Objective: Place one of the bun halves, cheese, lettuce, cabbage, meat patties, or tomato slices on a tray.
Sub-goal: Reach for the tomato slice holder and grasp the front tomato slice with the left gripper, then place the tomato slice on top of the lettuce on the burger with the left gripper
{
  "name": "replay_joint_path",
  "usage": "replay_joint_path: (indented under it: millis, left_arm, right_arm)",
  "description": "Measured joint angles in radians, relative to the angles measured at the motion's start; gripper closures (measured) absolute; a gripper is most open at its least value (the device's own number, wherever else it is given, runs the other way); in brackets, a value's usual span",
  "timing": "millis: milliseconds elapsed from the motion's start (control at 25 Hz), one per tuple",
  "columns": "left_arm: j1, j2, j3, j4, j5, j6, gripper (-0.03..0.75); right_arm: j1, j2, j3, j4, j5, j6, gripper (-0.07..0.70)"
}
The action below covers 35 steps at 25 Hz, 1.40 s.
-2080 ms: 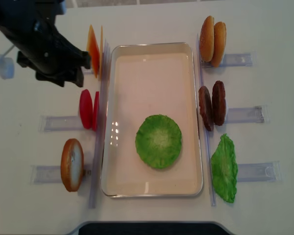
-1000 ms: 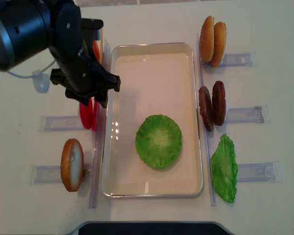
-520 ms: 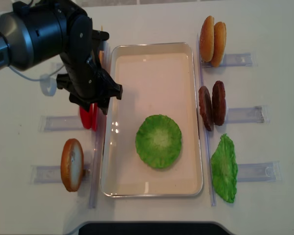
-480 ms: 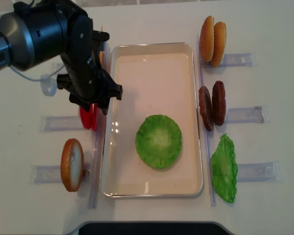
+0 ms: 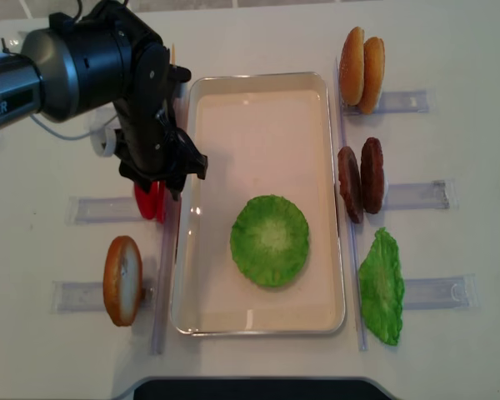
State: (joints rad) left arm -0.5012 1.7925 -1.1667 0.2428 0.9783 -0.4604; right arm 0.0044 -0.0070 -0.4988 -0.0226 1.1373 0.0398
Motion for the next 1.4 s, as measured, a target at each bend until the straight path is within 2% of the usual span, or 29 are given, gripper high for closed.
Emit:
replay_joint_path:
  millis: [200,280,520,960,1400]
  left_arm:
    - [0.0,0.0,0.0,0.006,0.0,0.0,0.345]
    - [0.0,0.0,0.0,0.011,0.0,0.0,0.4]
    - [0.0,0.0,0.0,0.018,0.0,0.003,0.652]
    - [0.0,-0.013,0.0,0.018,0.004,0.006,0.662]
    - [0.0,-0.192,-0.001,-0.003,0.01,0.007,0.662]
  right_arm:
    - [0.0,0.0,0.0,0.0,0.0,0.0,0.318]
    - [0.0,0.0,0.0,0.0,0.0,0.0,0.318]
    - [0.0,0.0,0.0,0.0,0.0,0.0,0.318]
    - [0.0,0.0,0.0,0.0,0.0,0.0,0.318]
    - [0.0,0.0,0.0,0.0,0.0,0.0,0.318]
